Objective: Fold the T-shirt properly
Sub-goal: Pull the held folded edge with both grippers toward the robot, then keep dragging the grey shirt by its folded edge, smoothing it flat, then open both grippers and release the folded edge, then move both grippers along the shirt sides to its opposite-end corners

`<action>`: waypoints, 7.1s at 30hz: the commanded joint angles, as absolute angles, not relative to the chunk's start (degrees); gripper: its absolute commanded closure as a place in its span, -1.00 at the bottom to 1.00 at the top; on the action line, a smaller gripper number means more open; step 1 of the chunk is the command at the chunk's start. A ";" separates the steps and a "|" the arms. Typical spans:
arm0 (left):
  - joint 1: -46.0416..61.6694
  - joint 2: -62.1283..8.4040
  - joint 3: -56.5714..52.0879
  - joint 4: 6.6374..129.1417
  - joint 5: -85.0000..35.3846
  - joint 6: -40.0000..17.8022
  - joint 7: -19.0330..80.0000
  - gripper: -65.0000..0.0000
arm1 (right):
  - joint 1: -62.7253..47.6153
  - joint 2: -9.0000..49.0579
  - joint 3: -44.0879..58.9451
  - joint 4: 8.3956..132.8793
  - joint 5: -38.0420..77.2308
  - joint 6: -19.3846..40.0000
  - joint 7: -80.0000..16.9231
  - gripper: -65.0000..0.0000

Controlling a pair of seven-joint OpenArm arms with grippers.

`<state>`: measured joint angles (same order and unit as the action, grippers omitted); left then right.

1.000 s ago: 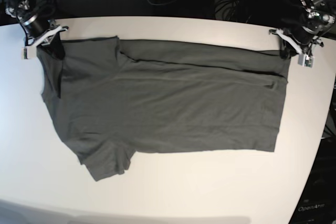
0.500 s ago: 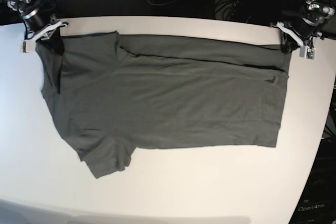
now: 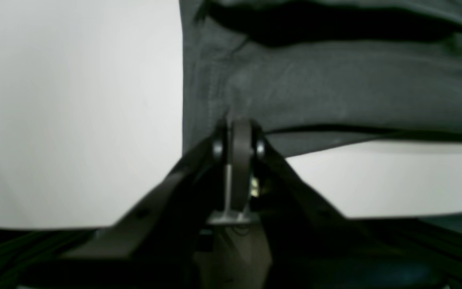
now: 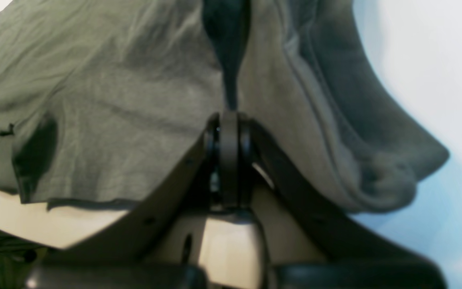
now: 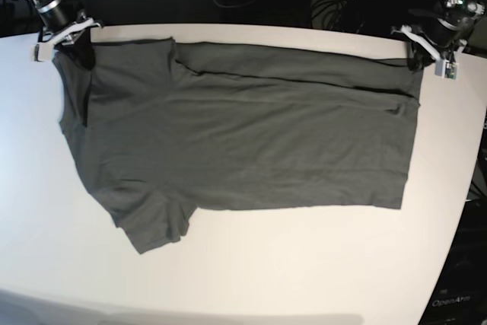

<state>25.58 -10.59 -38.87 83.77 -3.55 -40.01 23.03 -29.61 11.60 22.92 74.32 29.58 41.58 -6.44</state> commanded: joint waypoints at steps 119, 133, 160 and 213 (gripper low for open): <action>23.43 -3.65 -43.82 103.08 6.02 -40.00 36.79 0.93 | -36.97 14.73 22.46 99.30 21.58 40.00 -17.10 0.98; 16.48 -2.42 -49.89 107.30 6.11 -40.00 41.10 0.92 | -30.02 19.03 22.64 103.87 21.58 40.00 -27.82 0.98; -2.07 -9.01 -39.87 95.87 13.93 -40.00 42.95 -0.20 | 2.24 23.52 15.43 95.96 21.49 40.00 -52.09 0.97; -22.99 -19.65 -32.40 59.47 7.87 -33.54 33.89 -0.21 | 3.30 22.20 5.05 95.69 12.79 40.00 -51.82 0.98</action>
